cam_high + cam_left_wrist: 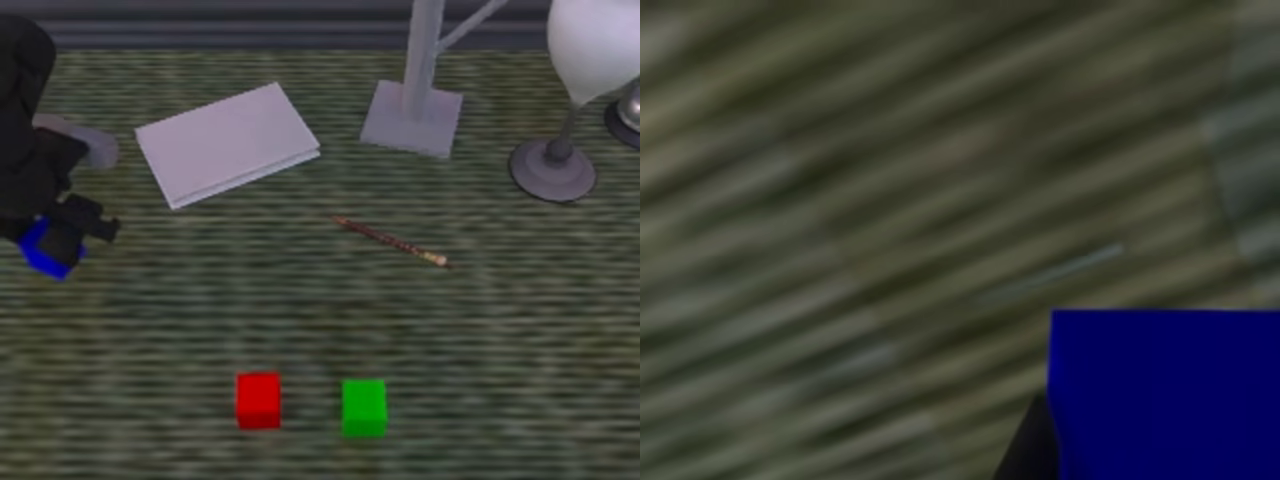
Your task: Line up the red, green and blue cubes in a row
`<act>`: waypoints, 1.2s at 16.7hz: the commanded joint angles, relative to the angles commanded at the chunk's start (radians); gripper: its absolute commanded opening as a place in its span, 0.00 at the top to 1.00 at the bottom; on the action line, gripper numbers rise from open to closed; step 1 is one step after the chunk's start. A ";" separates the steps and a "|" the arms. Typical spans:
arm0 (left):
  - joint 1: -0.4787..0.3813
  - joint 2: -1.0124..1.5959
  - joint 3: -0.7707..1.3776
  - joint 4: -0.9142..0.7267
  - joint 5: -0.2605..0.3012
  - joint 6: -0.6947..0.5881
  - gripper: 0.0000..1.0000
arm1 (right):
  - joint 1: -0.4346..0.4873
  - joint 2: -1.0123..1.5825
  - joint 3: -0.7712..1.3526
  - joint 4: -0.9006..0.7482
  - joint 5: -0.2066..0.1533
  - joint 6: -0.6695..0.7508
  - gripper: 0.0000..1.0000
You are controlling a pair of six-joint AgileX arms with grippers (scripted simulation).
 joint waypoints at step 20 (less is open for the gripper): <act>-0.922 0.292 0.527 -0.251 -0.014 -1.363 1.00 | 0.000 0.000 0.000 0.000 0.000 0.000 0.00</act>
